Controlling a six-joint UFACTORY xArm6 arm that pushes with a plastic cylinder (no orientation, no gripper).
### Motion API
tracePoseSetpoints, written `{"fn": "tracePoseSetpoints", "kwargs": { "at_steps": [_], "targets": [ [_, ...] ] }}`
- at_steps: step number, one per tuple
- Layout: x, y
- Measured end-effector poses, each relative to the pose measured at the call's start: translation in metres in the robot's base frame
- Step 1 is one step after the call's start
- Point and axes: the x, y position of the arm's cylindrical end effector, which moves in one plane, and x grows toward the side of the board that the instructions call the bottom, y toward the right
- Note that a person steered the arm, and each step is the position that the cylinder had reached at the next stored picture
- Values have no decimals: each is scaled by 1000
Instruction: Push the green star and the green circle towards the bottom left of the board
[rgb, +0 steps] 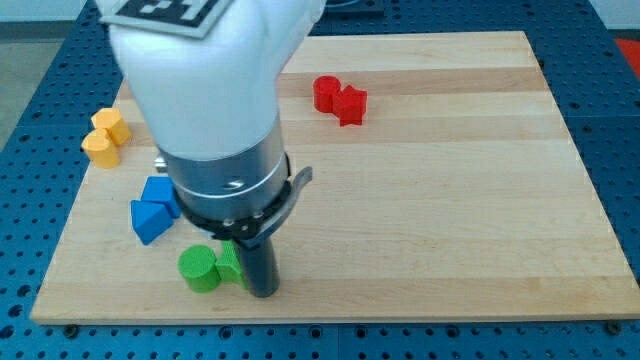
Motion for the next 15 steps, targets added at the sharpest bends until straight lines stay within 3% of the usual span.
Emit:
{"fn": "tracePoseSetpoints", "kwargs": {
  "at_steps": [2,3,6,9,12,15],
  "targets": [
    [17,-16],
    [20,8],
    [-9,30],
    [-9,-55],
    [-13,-22],
    [-34,-71]
  ]
}}
